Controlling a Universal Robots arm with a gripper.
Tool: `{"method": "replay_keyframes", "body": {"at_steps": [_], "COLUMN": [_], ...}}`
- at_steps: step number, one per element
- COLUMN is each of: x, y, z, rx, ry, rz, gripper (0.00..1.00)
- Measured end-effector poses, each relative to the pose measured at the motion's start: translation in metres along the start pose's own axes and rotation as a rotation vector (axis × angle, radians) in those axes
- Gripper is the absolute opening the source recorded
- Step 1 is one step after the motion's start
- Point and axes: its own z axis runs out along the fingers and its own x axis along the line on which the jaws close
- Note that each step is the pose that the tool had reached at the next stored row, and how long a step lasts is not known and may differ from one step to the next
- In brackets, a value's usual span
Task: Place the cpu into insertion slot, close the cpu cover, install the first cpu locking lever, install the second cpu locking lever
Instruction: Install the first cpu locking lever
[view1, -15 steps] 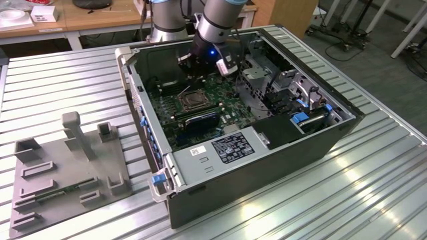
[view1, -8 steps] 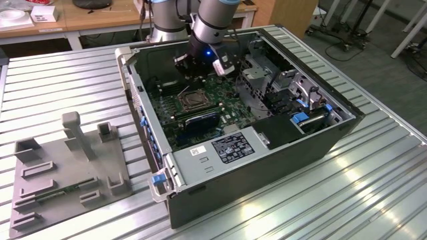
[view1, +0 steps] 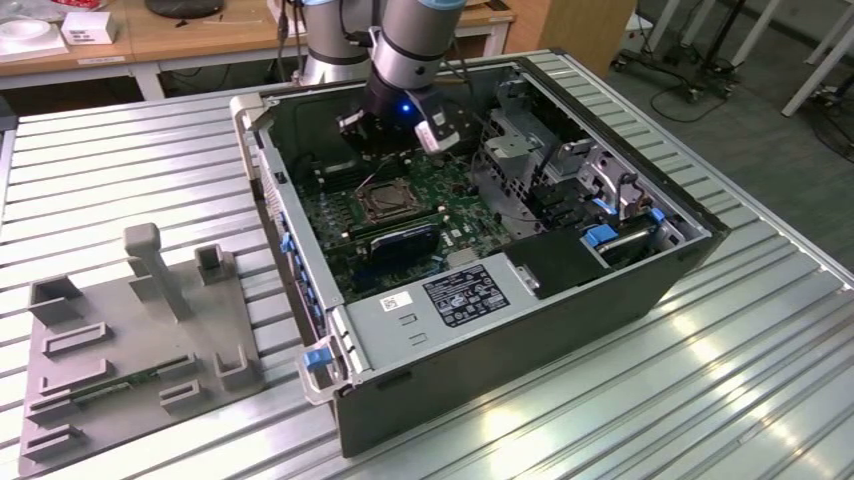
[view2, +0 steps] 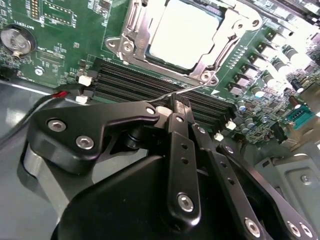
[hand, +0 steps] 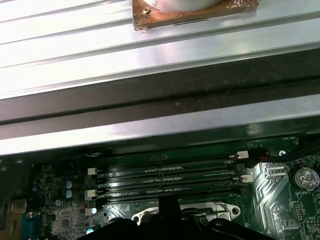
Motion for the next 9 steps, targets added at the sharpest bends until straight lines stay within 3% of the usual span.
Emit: {"method": "replay_keyframes", "body": {"at_steps": [3,9], "x": [0.0015,0.0017], "y": [-0.0002,0.0008], "z": [0.0002,0.0000], "rx": [-0.0007,-0.0005], "ry": [-0.0039,-0.0043], "rz": [-0.001,-0.001], "gripper": [0.11,0.11]}}
